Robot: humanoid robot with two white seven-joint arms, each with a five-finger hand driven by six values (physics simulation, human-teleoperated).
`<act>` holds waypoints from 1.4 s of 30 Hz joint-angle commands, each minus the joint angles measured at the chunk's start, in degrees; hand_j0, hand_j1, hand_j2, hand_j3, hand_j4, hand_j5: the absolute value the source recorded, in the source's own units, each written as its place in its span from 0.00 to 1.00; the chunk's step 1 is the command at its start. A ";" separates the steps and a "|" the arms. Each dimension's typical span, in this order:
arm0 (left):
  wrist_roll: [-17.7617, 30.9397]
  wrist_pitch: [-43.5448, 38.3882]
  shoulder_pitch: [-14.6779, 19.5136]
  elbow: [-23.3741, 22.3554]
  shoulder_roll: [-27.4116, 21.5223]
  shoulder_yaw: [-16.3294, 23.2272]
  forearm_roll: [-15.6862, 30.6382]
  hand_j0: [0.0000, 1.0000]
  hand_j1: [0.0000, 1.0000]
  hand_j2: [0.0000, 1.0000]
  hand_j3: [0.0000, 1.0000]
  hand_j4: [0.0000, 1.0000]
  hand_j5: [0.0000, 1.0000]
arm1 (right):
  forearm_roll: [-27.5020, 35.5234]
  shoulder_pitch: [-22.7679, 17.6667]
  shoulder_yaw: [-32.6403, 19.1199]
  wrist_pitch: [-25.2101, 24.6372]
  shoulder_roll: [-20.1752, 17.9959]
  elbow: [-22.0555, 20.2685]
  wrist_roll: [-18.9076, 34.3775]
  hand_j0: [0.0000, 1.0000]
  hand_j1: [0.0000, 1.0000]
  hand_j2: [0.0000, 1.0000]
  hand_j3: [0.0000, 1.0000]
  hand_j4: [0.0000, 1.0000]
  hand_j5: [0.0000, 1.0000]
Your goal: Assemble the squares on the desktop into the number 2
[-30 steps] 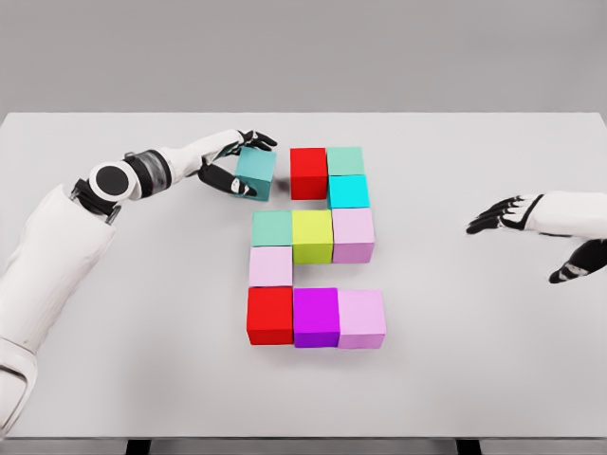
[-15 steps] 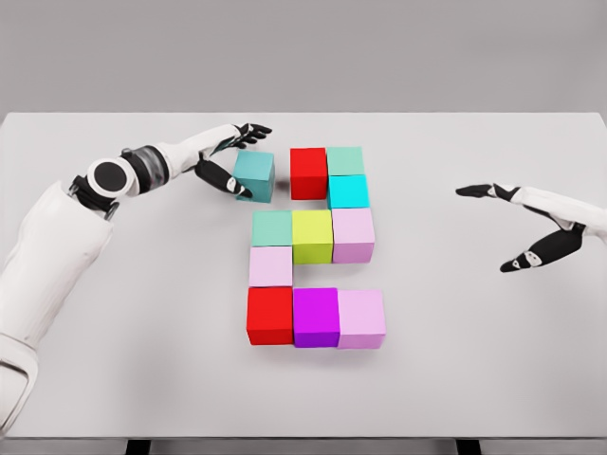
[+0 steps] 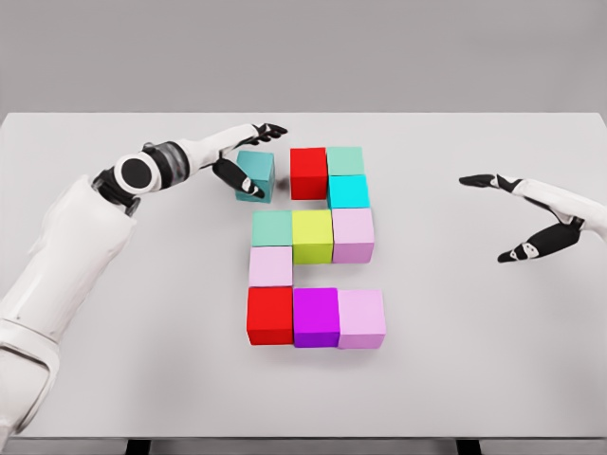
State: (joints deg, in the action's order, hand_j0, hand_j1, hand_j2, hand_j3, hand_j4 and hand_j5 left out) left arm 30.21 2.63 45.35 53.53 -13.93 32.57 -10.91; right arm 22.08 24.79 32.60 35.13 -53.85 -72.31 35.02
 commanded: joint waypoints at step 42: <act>-1.12 2.73 -3.78 14.76 -16.13 -0.05 7.92 1.00 1.00 1.00 1.00 1.00 1.00 | -0.63 -2.11 -1.49 -0.13 0.06 -3.36 -0.02 1.00 1.00 1.00 1.00 1.00 1.00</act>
State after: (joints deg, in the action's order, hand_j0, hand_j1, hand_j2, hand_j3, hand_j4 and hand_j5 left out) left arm 28.76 4.49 40.61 67.73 -28.76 32.52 -3.81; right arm 21.06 22.68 31.16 35.13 -53.71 -75.38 35.02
